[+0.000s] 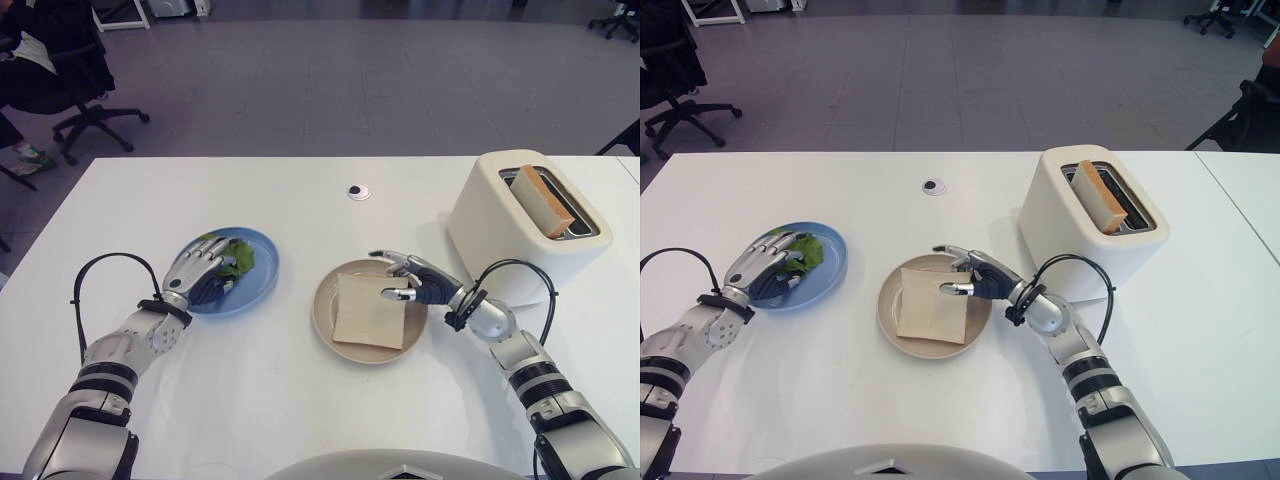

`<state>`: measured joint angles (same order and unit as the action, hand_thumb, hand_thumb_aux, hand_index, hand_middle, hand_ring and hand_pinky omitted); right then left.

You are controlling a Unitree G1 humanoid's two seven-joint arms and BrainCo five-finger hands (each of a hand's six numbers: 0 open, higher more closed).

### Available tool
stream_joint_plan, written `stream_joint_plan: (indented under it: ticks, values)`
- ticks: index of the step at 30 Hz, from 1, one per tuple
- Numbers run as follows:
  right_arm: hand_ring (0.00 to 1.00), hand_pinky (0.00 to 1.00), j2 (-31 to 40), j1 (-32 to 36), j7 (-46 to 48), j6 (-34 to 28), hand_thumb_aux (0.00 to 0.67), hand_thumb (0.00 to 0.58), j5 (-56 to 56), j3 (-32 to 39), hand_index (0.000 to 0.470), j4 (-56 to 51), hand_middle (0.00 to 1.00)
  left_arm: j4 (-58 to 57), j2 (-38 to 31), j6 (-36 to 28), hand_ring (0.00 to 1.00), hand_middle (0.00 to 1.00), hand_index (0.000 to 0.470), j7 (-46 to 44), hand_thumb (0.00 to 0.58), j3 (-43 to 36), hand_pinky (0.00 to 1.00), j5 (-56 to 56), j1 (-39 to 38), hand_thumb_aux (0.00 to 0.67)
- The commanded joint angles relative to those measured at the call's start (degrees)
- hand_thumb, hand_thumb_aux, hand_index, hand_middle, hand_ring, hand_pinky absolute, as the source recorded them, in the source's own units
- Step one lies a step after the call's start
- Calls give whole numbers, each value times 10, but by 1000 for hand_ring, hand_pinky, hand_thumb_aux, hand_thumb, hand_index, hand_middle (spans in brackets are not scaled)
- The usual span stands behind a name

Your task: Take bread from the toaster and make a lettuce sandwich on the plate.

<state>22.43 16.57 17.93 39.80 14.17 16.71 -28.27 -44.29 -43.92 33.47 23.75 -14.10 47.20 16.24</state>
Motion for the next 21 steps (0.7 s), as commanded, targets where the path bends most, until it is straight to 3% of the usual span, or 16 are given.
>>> stream_joint_plan:
  ticks: [1, 3, 5, 14, 17, 21]
  values:
    - [502, 502, 5, 3, -8, 8, 0, 0, -9, -25, 0, 29, 502, 30, -6, 11, 0, 0, 470, 27, 580, 0, 0, -7, -3, 670]
    - [373, 373, 7, 1, -12, 11, 0, 0, -19, -40, 0, 46, 373, 42, -4, 16, 0, 0, 470, 44, 580, 2, 0, -10, -1, 670]
    - [306, 306, 8, -1, -14, 13, 0, 0, -32, -55, 0, 60, 306, 48, -2, 21, 0, 0, 470, 58, 580, 2, 0, -13, 1, 670]
    - [271, 271, 22, -26, -8, 6, 0, 0, -91, -114, 0, 158, 271, 129, 29, 90, 0, 0, 470, 63, 580, 8, 0, -64, -3, 670]
    - [208, 208, 32, -36, -10, -2, 0, 0, -126, -149, 0, 210, 208, 157, 62, 125, 0, 0, 470, 57, 580, 9, 0, -93, 2, 670]
    - [204, 204, 48, -50, -3, -15, 0, 0, -161, -186, 0, 249, 204, 157, 115, 147, 0, 0, 470, 46, 580, -15, 0, -88, 22, 670]
